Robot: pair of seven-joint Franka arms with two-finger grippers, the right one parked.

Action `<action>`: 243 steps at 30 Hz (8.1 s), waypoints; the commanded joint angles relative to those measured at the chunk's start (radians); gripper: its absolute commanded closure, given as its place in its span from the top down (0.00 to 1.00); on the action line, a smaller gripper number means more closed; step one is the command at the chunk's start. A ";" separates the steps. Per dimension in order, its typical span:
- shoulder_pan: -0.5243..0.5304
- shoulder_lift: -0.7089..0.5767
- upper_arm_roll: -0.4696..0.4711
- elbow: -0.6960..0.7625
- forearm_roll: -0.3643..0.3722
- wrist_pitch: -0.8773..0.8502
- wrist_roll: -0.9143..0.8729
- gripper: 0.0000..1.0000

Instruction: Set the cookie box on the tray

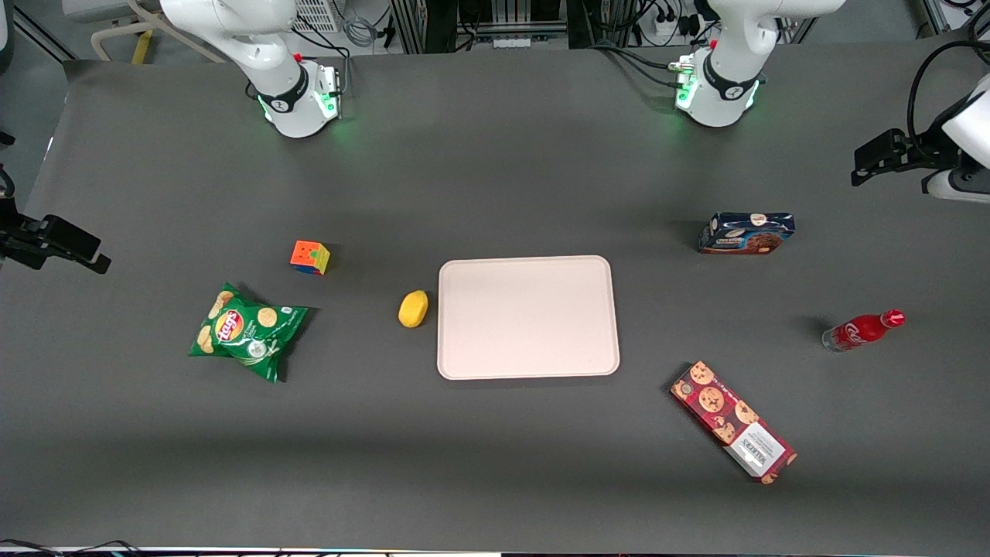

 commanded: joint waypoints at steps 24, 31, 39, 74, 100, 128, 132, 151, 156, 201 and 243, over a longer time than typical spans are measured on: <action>-0.001 0.005 0.002 0.059 0.007 -0.034 -0.026 1.00; -0.015 0.006 0.007 0.191 0.053 -0.182 -0.171 1.00; -0.090 0.003 0.086 0.419 0.157 -0.500 -0.478 1.00; -0.076 -0.518 0.090 -0.896 0.074 0.374 -1.483 1.00; -0.076 -0.049 0.088 -1.056 0.074 1.152 -1.501 1.00; -0.082 0.016 0.028 -0.860 0.074 0.996 -1.487 0.00; -0.087 0.003 0.010 -0.701 0.074 0.746 -1.411 0.00; -0.095 0.156 -0.127 0.176 0.004 -0.061 -0.695 0.00; -0.095 0.245 -0.209 0.341 0.001 -0.110 -0.627 0.00; -0.095 0.672 -0.440 -0.025 0.056 0.747 -0.624 0.00; -0.078 0.424 -0.205 0.634 0.013 -0.374 -0.462 1.00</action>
